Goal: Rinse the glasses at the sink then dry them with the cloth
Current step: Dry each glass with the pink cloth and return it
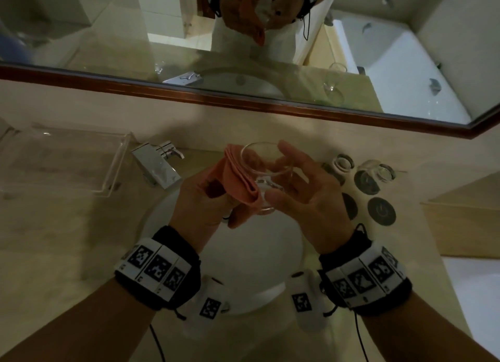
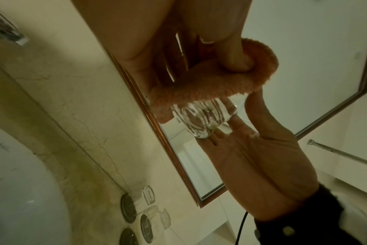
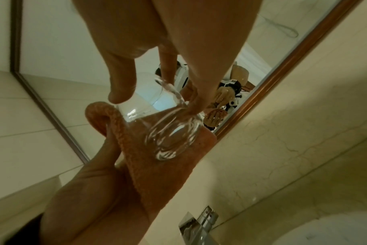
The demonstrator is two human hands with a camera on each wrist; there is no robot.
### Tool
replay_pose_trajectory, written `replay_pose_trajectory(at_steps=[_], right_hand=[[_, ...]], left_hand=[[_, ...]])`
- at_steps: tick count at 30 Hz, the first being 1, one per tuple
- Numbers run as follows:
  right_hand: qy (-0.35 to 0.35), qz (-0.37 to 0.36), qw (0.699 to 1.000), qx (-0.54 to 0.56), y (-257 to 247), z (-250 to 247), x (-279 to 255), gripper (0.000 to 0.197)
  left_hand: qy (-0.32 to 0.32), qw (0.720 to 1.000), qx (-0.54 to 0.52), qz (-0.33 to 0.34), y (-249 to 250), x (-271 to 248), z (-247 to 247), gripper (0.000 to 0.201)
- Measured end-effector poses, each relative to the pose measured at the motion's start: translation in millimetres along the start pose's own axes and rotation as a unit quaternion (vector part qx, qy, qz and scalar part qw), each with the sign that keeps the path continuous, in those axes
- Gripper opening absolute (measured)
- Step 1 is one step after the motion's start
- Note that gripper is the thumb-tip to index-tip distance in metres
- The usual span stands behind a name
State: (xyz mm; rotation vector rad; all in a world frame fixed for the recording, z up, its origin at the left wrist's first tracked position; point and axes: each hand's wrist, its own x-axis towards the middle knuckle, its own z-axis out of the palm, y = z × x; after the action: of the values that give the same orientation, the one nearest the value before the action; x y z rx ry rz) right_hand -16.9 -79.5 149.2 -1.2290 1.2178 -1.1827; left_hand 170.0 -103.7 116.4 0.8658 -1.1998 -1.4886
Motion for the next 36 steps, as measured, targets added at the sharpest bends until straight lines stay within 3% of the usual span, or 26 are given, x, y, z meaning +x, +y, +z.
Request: replay_pose_trajectory(at_steps=[3, 5, 8, 11, 14, 18, 20, 24, 28, 33, 36], right_hand=[[0.008, 0.013, 0.999, 0.05, 1.2, 0.3, 0.0, 0.065], [0.017, 0.018, 0.995, 0.093, 1.6, 3.4, -0.3, 0.058], [0.019, -0.011, 0.998, 0.053, 4.8, 11.0, -1.1, 0.065], [0.033, -0.021, 0.999, -0.005, 5.6, 14.1, 0.5, 0.073], [0.033, -0.018, 0.999, 0.011, 8.0, 11.3, 3.2, 0.079], [0.037, -0.015, 0.997, 0.064, 7.9, 9.2, 3.1, 0.057], [0.042, -0.029, 0.998, 0.042, 7.1, 10.2, 3.6, 0.055], [0.036, -0.047, 0.998, -0.029, 6.6, 8.9, 6.6, 0.043], [0.038, -0.057, 0.997, -0.039, 4.9, 2.7, 5.6, 0.056], [0.039, -0.046, 0.997, 0.038, 7.8, 2.0, 4.1, 0.055], [0.037, -0.037, 0.999, -0.001, 6.1, 7.0, 2.5, 0.042]], left_hand=[[-0.013, 1.0, 0.003, 0.015, 2.2, 0.2, 0.5, 0.032], [-0.009, 1.0, 0.001, 0.013, 3.0, 1.0, 1.0, 0.037], [0.012, 1.0, -0.002, 0.005, 2.8, 1.7, 2.9, 0.045], [0.02, 1.0, -0.009, 0.001, 0.9, 1.0, 5.5, 0.038], [0.02, 1.0, -0.001, 0.001, 1.2, 1.2, 5.8, 0.036], [0.016, 1.0, 0.0, 0.014, 3.0, 5.9, 4.0, 0.046], [0.016, 1.0, 0.003, 0.022, 2.9, 7.5, 4.0, 0.052], [0.026, 0.999, 0.005, 0.024, 2.2, 8.0, 4.0, 0.043], [0.033, 0.999, 0.005, 0.032, 3.5, 7.2, 6.1, 0.043], [0.02, 0.999, -0.018, 0.024, 5.6, 9.2, 5.7, 0.06], [0.019, 0.999, -0.016, 0.037, 5.8, 8.6, 9.2, 0.051]])
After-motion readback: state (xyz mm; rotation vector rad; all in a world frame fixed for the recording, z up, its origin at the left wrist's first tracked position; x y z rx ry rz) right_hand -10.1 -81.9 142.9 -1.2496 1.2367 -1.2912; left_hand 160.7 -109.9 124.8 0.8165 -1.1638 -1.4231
